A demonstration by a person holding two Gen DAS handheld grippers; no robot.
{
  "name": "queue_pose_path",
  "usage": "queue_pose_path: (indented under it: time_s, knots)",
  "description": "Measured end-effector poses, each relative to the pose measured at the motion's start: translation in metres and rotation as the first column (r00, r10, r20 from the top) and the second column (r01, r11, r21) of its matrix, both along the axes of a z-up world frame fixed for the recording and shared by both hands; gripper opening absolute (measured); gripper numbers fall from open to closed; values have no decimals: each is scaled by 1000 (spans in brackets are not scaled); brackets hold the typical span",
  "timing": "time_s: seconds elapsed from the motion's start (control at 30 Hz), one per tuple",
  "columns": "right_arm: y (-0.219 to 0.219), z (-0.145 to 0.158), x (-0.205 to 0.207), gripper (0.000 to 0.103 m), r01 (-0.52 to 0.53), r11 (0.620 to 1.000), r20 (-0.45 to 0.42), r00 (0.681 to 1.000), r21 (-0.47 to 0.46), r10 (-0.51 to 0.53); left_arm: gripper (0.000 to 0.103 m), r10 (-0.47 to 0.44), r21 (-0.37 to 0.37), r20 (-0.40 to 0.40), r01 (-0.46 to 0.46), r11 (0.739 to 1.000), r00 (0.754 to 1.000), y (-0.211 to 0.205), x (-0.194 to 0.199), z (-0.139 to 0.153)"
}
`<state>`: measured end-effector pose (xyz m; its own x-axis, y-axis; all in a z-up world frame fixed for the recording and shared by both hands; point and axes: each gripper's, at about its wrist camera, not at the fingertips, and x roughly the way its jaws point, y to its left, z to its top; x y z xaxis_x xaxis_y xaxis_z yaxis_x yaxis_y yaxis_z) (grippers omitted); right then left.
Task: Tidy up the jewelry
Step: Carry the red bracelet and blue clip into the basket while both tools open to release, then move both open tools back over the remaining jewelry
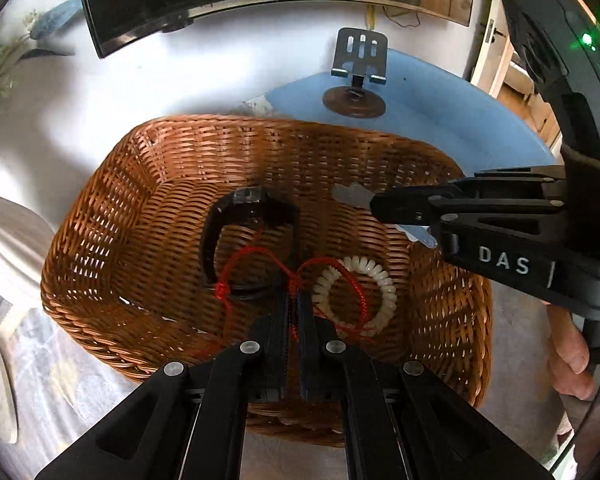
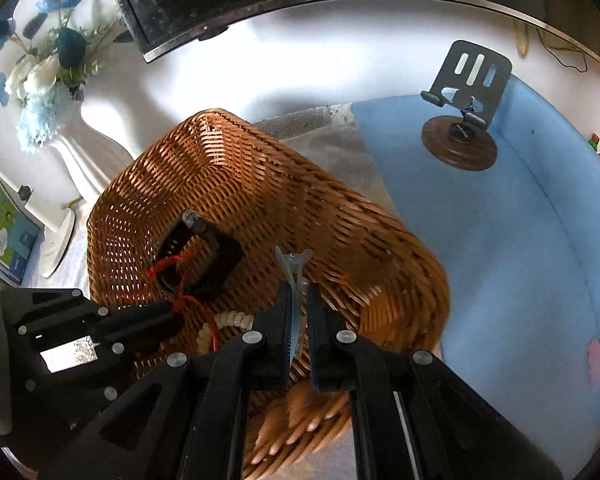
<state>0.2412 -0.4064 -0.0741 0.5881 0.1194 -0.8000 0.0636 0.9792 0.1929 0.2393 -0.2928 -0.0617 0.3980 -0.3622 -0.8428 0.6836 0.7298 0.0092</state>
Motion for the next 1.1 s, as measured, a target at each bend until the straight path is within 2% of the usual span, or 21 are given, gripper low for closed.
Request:
queue_pose_path:
  time_s: [0.07,0.17,0.23,0.27,0.33,0.43,0.53,0.6,0.7,0.87,1.1]
  knots:
    - [0,0,0,9,5,1000,-2,1000,11,-5,4,3,-1,-7,-3,1000,1000,2,-2,1]
    - [-4,6,-6,14,4,998,3,1000,62,-4,13,9,-6,-27,-9,1000,1000,9,-5,4]
    - [-6,12,-13,22,8,997,18,1000,81,-9,15,21,-21,-18,-21,1000,1000,19,-9,12]
    - [-7,15,-18,30,11,996,31,999,88,-14,16,27,-31,-12,-27,999,1000,26,-13,17]
    - [-6,22,-25,33,16,995,48,999,100,-21,17,35,-62,-5,-36,997,999,43,-21,29]
    - [2,36,-41,34,2,992,73,997,125,-12,22,59,-118,4,-58,991,998,77,-33,49]
    - [23,56,-62,34,-28,994,113,994,108,16,31,109,-172,20,-104,980,994,122,-49,69]
    - [40,68,-79,34,-52,995,147,988,90,38,43,154,-209,29,-145,967,988,156,-60,81]
    - [72,83,-107,36,-93,993,207,975,66,78,45,220,-260,32,-204,944,975,203,-74,90]
    - [128,80,-145,37,-149,989,254,957,8,142,45,299,-280,19,-282,918,954,274,-104,83]
    - [167,46,-158,37,-192,980,187,966,51,180,45,322,-293,-47,-322,900,945,320,-132,45]
